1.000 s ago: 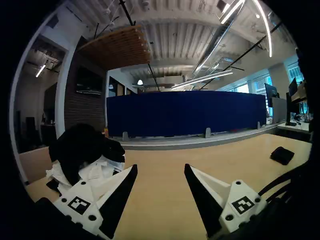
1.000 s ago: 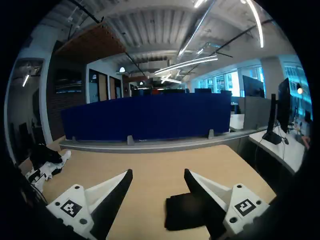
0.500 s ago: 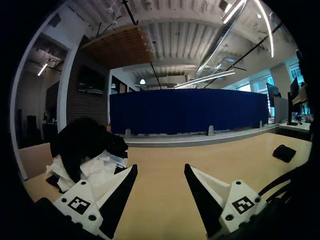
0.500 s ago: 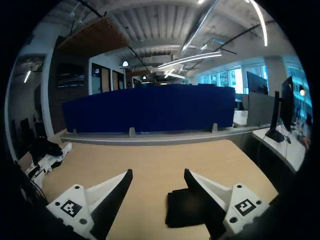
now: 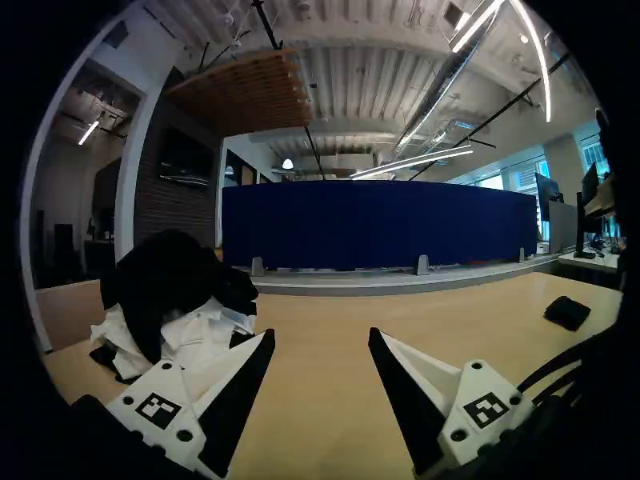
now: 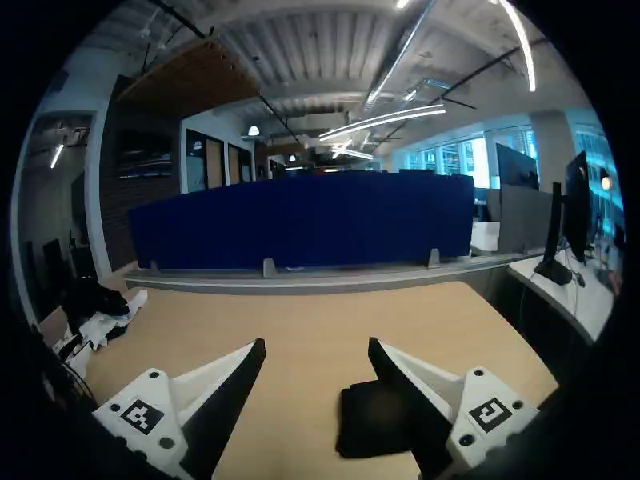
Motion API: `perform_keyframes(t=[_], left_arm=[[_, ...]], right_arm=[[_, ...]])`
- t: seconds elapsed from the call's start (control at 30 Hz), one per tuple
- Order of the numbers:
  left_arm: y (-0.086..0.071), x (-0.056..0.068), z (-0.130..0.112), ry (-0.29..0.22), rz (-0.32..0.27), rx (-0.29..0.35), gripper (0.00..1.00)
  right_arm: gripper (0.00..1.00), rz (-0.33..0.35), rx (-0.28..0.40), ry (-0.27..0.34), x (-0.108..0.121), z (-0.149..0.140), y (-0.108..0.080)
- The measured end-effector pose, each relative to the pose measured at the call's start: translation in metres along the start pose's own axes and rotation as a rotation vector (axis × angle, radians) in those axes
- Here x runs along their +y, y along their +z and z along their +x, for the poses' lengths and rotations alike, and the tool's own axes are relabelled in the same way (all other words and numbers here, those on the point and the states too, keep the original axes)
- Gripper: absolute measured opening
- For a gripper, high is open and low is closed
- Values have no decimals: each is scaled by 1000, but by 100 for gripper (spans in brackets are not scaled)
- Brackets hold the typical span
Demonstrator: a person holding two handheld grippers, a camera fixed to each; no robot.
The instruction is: Fold towel
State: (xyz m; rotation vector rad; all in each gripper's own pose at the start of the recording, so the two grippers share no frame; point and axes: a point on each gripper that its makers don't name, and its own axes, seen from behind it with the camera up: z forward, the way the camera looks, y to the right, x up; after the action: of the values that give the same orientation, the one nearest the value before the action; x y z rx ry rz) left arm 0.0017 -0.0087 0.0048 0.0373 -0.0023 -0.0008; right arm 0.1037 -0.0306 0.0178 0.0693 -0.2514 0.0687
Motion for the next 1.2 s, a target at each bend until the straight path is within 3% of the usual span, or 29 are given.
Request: perform_keyframes(t=[0.2,0.4,0.67,1.0,1.2], left_arm=[[-1,0,1,1,1,1,86],[-1,0,1,1,1,1,87],[-1,0,1,1,1,1,87],[-1,-1,1,1,1,1,86],[-1,-1,1,1,1,1,86]], right_arm=[[100,-2,44,50,5,11,-10],[100,-38,81,118,30,13,-17],[100,-58,211,133,56,20,-33],[100,-49,238,137,73,-18,-25],[100,-55,231,119,72,-51,-14]])
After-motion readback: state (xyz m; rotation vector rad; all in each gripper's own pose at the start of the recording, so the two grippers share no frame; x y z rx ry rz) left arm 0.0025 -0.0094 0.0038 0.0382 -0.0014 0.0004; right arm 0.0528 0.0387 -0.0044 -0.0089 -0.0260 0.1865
